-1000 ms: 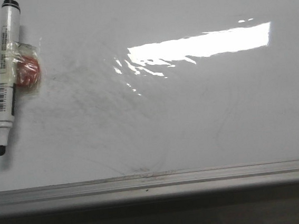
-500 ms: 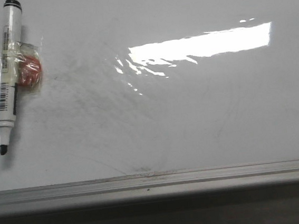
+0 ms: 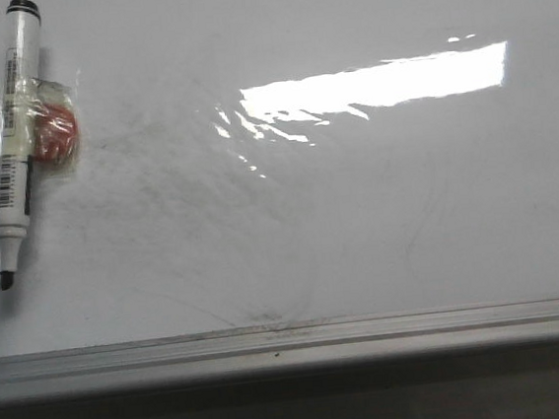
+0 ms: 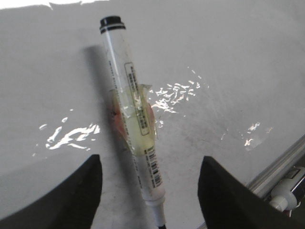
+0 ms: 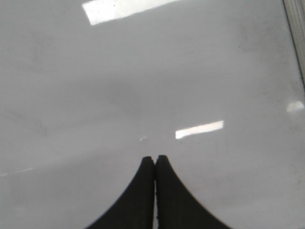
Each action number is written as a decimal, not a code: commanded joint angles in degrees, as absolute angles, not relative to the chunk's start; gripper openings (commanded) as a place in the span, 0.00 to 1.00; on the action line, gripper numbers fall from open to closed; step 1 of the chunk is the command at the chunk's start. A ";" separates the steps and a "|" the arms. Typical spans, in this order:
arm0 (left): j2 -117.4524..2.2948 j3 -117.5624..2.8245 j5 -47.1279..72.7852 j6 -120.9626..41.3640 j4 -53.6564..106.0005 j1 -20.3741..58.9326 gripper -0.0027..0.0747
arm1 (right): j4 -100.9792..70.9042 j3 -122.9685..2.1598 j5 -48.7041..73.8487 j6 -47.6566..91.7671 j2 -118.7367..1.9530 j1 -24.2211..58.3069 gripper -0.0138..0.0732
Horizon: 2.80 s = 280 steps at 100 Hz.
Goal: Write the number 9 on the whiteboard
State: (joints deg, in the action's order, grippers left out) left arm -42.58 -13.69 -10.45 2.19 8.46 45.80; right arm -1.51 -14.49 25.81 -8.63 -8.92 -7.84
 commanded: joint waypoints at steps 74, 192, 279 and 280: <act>-56.86 -15.70 -24.24 2.63 8.69 46.31 0.01 | -7.23 -19.80 27.56 0.00 -10.49 5.36 0.09; -56.17 -23.97 -20.10 2.63 -30.99 55.03 0.01 | -13.36 -48.08 15.96 3.56 -59.04 55.30 0.50; -37.44 -23.97 -2.80 2.63 -16.35 52.90 0.42 | -13.26 -54.90 21.67 4.09 -59.25 48.45 0.08; -37.17 -23.97 -2.64 2.63 -16.24 52.78 0.42 | -13.26 -55.18 21.87 4.09 -59.25 48.18 0.08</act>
State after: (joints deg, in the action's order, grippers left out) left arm -40.45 -22.02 -0.78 1.95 -17.85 53.81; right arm -12.88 -50.37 23.99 4.13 -59.98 50.59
